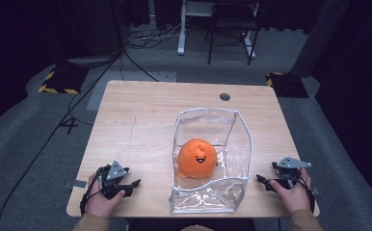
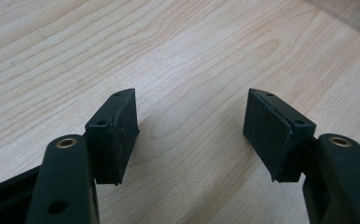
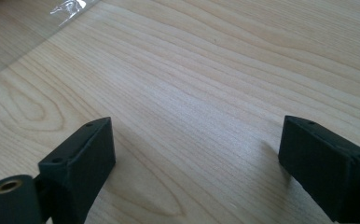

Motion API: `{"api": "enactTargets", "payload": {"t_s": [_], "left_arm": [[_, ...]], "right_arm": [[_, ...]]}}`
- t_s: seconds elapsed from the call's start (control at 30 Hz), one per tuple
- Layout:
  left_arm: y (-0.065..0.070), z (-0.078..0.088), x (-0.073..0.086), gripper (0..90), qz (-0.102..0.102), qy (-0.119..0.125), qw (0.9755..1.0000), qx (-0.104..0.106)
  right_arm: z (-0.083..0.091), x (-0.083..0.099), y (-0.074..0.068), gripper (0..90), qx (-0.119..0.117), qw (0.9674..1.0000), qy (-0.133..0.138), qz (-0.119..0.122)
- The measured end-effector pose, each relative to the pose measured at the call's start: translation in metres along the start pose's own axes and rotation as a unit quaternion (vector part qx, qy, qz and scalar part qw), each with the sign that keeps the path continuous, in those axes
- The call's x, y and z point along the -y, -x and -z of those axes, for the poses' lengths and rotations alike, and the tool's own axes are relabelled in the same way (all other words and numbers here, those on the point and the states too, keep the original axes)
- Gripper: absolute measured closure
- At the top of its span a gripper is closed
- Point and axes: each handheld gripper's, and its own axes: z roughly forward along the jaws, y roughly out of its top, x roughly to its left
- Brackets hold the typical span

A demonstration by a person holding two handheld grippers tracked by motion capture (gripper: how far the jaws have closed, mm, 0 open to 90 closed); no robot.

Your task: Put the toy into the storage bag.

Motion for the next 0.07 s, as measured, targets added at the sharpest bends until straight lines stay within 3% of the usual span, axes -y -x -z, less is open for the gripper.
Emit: {"api": "enactTargets", "payload": {"t_s": [0.07], "left_arm": [[0.0001, 0.0001, 0.0001, 35.6, 0.000, 0.000, 1.0000, 0.000]], "right_arm": [[-0.0002, 0.0000, 0.0004, 10.4, -0.002, 1.0000, 0.001, 0.000]]}}
